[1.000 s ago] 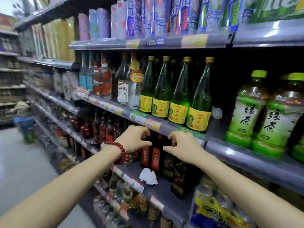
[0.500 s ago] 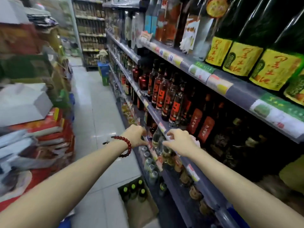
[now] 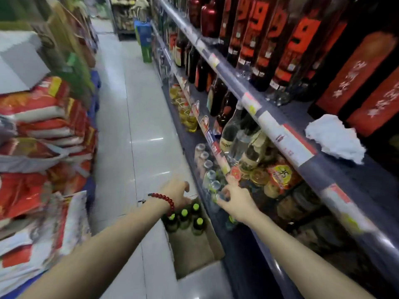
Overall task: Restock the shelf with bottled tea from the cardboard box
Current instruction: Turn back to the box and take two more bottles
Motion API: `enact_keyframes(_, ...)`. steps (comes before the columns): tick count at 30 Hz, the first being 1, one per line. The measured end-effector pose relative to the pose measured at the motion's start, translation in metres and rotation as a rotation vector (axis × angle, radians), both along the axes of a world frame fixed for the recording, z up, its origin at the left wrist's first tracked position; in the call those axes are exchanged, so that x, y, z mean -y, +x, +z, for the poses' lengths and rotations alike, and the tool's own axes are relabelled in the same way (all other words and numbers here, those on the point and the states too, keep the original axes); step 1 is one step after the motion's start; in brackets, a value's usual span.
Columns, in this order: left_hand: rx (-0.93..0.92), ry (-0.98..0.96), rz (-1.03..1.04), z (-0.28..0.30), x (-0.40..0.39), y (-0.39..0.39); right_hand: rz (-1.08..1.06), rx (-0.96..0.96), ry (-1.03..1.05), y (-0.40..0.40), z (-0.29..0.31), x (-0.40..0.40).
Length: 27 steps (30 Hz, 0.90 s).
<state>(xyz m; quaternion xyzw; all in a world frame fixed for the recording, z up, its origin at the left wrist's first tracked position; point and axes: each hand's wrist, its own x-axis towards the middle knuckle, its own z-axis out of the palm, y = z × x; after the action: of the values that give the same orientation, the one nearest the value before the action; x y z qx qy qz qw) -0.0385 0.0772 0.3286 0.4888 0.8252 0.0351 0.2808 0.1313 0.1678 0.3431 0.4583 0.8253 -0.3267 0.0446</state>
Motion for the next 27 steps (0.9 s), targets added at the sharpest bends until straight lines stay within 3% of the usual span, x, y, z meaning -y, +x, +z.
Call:
enact_keyframes(8,-0.046,-0.055,0.043,-0.242,0.007,-0.040,0.047,-0.004,-0.082,-0.024,-0.255,-0.004)
enact_keyframes(14,0.016,0.023,0.131,-0.375,0.005,-0.061,0.044,-0.056,-0.064,-0.042,-0.399,-0.014)
enact_keyframes(20,0.077,0.275,0.254,-0.440,0.001,-0.070,-0.020,-0.067,0.016,-0.056,-0.472,-0.026)
enact_keyframes(23,0.158,0.400,0.392,-0.454,0.004,-0.070,-0.072,-0.169,0.078,-0.055,-0.484,-0.024)
enact_keyframes(27,0.199,0.436,0.408,-0.465,0.003,-0.071,-0.045,-0.300,0.080,-0.054,-0.494,-0.024)
